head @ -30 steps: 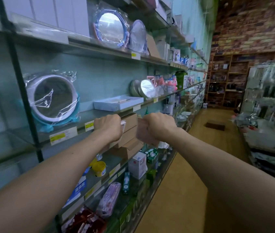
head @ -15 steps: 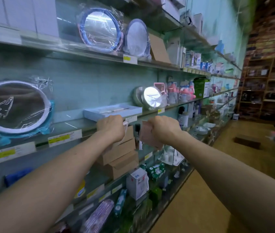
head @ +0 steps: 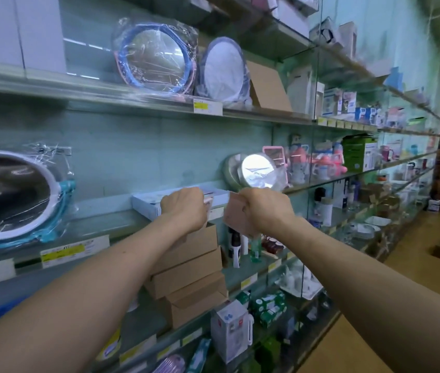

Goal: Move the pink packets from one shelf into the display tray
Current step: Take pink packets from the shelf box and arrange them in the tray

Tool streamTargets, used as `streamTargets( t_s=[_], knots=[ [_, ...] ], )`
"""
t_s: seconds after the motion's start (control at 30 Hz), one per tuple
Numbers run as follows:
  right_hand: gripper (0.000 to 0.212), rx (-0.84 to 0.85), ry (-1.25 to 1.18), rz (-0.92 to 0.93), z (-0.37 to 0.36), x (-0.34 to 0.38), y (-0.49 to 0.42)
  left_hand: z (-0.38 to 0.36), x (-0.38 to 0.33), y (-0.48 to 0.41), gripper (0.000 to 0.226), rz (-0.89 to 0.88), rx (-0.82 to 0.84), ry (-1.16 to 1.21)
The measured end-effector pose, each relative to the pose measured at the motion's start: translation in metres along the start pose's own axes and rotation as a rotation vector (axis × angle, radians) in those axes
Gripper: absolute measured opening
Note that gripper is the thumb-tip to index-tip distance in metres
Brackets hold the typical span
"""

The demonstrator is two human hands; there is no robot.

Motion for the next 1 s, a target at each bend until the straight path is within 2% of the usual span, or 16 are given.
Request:
streamTargets(
  t_s=[0.23, 0.4, 0.53, 0.77, 0.9, 1.0],
  knots=[
    [0.028, -0.108, -0.045, 0.053, 0.000, -0.022, -0.064, 0.004, -0.006, -0.076, 0.012, 0.066, -0.109, 0.055],
    [0.028, -0.166, -0.052, 0.059, -0.016, -0.048, -0.126, -0.004, -0.001, -0.134, 0.021, 0.127, -0.133, 0.107],
    [0.025, -0.251, -0.086, 0.067, -0.040, -0.064, -0.178, -0.016, 0.018, -0.169, 0.012, 0.200, -0.149, 0.187],
    [0.012, -0.230, -0.271, 0.143, -0.068, -0.064, -0.236, -0.037, 0.053, -0.199, 0.022, 0.331, -0.089, 0.360],
    [0.010, -0.186, -0.369, 0.194, -0.081, -0.065, -0.266, -0.043, 0.069, -0.211, 0.027, 0.428, -0.107, 0.424],
    [0.005, -0.144, -0.461, 0.234, -0.091, -0.067, -0.289, -0.047, 0.075, -0.216, 0.018, 0.521, -0.124, 0.548]
  ],
)
Point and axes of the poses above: each hand's wrist, its own y-axis away from the middle knuckle, its own z-axis out of the back of the hand, x = y × z, the point moved 2 cm from there along -y, towards the middle knuckle, and after that the axes turned 3 degrees about x, right-handed, at the moved point
